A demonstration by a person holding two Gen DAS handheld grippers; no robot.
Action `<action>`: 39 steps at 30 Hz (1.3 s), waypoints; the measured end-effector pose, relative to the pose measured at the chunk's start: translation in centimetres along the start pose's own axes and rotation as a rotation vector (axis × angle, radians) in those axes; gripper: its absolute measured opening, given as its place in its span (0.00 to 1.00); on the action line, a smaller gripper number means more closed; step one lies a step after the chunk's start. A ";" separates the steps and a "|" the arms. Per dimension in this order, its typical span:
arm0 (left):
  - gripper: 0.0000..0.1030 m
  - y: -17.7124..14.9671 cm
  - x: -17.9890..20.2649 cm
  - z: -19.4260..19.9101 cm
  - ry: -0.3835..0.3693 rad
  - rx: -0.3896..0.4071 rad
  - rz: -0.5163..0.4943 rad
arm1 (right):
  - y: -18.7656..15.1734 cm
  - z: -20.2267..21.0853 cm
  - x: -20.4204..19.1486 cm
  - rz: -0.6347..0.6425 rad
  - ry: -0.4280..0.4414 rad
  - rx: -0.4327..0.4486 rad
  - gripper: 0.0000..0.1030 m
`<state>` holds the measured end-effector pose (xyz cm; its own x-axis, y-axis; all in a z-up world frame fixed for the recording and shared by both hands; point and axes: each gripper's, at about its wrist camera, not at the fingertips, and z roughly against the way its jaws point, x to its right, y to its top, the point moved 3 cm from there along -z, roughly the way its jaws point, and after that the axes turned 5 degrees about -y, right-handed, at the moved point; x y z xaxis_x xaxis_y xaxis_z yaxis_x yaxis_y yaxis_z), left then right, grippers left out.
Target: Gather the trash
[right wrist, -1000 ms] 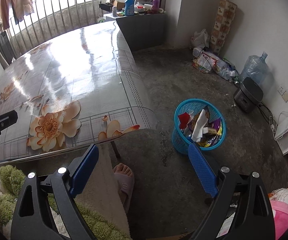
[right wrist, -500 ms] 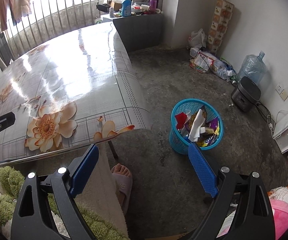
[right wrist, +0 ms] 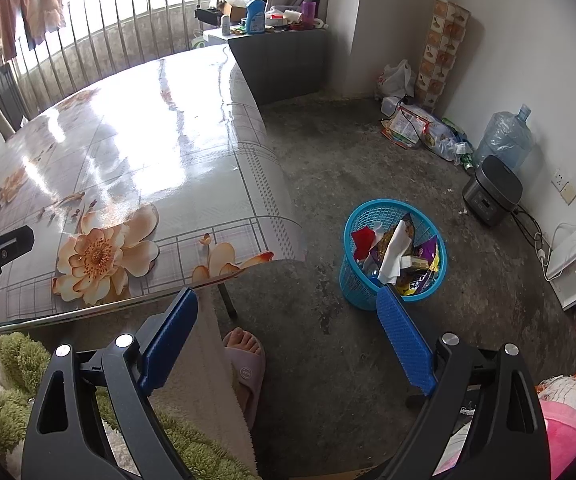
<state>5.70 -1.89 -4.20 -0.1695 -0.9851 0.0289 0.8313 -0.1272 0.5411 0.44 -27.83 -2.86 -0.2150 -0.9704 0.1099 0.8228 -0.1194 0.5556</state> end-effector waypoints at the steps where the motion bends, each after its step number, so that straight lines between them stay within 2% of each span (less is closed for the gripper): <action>1: 0.91 0.0 0.0 0.0 0.000 0.000 0.001 | 0.0 0.0 0.0 0.000 0.000 0.000 0.86; 39: 0.91 -0.3 -0.1 -0.1 -0.006 -0.006 -0.001 | 0.2 0.2 -0.2 0.000 0.002 0.002 0.86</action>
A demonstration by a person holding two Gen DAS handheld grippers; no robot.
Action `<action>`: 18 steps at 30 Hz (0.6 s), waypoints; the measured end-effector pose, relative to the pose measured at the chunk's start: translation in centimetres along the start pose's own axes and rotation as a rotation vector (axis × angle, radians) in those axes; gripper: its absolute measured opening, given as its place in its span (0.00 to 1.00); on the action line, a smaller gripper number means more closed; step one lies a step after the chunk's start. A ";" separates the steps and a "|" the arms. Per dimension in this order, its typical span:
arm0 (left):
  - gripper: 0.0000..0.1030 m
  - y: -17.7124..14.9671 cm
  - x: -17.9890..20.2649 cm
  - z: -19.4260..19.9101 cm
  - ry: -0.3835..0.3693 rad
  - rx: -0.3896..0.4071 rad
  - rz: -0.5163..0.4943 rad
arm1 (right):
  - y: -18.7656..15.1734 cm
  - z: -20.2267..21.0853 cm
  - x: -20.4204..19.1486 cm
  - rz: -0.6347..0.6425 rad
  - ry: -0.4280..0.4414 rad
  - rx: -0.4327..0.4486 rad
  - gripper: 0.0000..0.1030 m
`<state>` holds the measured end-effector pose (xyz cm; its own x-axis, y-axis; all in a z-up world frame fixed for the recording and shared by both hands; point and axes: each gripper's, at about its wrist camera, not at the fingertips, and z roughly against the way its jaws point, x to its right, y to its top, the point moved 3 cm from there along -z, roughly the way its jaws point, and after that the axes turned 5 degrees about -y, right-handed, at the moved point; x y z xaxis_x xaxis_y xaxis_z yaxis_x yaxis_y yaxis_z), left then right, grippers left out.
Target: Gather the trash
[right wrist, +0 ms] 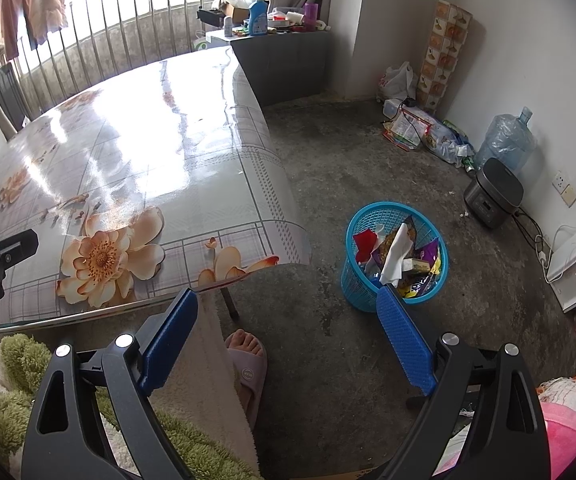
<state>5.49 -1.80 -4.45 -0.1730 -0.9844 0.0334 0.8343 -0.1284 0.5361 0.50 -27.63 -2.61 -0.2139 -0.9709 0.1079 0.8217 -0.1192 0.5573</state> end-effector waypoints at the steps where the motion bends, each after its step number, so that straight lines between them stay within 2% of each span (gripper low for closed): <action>1: 0.91 0.0 0.1 0.0 0.000 0.000 0.000 | 0.0 0.0 0.0 0.000 -0.001 0.000 0.86; 18: 0.91 0.3 0.2 0.3 -0.008 -0.003 -0.004 | 0.3 0.1 0.0 0.000 0.000 0.001 0.86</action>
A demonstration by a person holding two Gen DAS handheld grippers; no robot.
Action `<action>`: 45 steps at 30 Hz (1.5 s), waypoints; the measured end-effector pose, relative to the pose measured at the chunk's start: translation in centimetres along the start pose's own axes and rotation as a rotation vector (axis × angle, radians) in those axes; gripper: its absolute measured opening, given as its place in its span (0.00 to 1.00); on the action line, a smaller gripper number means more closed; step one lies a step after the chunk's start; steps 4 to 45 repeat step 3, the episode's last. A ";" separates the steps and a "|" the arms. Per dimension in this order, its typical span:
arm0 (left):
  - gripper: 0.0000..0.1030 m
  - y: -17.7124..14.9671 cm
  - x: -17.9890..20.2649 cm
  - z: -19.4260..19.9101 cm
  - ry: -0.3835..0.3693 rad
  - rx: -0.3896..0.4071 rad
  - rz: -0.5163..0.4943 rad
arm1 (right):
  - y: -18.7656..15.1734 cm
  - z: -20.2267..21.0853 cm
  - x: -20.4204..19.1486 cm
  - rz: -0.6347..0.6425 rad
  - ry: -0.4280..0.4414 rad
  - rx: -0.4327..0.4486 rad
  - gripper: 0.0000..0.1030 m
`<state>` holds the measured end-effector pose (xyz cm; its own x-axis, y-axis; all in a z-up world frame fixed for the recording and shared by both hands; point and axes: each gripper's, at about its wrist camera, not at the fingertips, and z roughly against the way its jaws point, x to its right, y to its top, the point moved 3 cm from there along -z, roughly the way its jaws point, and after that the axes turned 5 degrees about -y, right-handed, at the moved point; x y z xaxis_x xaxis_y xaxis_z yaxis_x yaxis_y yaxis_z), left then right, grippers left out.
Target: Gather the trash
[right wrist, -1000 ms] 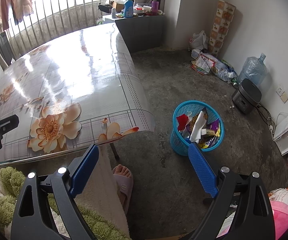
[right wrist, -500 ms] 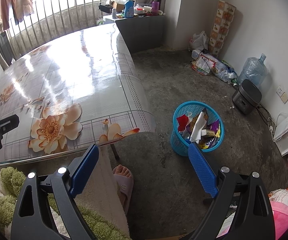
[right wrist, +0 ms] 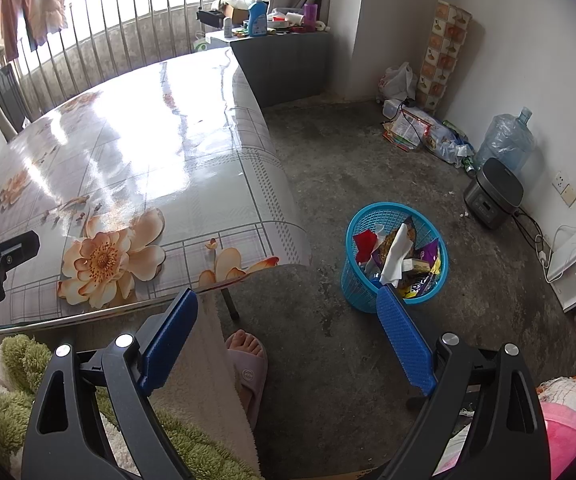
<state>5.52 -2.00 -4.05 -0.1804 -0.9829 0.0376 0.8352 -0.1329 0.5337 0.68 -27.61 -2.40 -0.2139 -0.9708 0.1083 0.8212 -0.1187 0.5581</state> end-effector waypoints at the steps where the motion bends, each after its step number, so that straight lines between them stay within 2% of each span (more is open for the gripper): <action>1: 0.91 0.0 0.1 0.1 0.000 0.000 -0.002 | 0.0 0.0 0.0 0.000 0.000 0.000 0.86; 45: 0.91 0.0 0.0 0.0 -0.001 0.001 -0.001 | 0.0 0.0 0.0 0.000 0.000 0.000 0.86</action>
